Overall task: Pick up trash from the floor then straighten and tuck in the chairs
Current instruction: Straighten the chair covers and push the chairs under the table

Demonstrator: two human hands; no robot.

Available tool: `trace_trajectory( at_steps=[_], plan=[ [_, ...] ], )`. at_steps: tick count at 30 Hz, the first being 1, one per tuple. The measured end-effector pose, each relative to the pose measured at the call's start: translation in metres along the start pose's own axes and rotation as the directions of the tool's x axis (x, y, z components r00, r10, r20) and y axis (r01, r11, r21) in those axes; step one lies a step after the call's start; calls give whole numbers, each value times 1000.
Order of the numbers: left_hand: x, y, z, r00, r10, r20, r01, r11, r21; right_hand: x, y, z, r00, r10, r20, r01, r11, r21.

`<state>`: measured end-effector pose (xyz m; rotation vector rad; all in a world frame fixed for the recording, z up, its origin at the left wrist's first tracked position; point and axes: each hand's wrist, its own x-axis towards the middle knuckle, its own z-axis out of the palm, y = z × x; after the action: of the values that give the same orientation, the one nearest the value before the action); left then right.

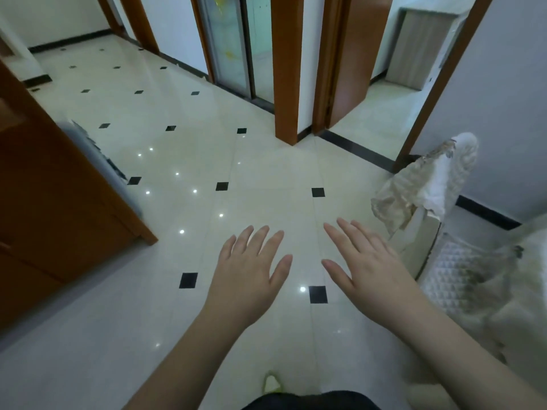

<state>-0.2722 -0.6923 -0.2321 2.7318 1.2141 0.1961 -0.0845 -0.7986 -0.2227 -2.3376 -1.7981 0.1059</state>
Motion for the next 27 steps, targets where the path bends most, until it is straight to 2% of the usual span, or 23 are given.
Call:
trace_trajectory(
  at_steps=[8, 13, 22, 27],
  plan=[
    [137, -16, 3, 977, 199, 75, -199, 980, 6, 91, 33, 2, 978, 201, -60, -202, 979, -6],
    [233, -4, 12, 939, 338, 61, -339, 941, 11, 151, 78, -6, 961, 260, -94, -261, 965, -2],
    [406, 35, 13, 932, 359, 41, -361, 931, 56, 280, 180, -26, 945, 310, -103, -310, 951, 17],
    [475, 53, 15, 917, 398, 22, -398, 917, 11, 337, 223, -31, 943, 326, -66, -326, 945, 12]
  ],
)
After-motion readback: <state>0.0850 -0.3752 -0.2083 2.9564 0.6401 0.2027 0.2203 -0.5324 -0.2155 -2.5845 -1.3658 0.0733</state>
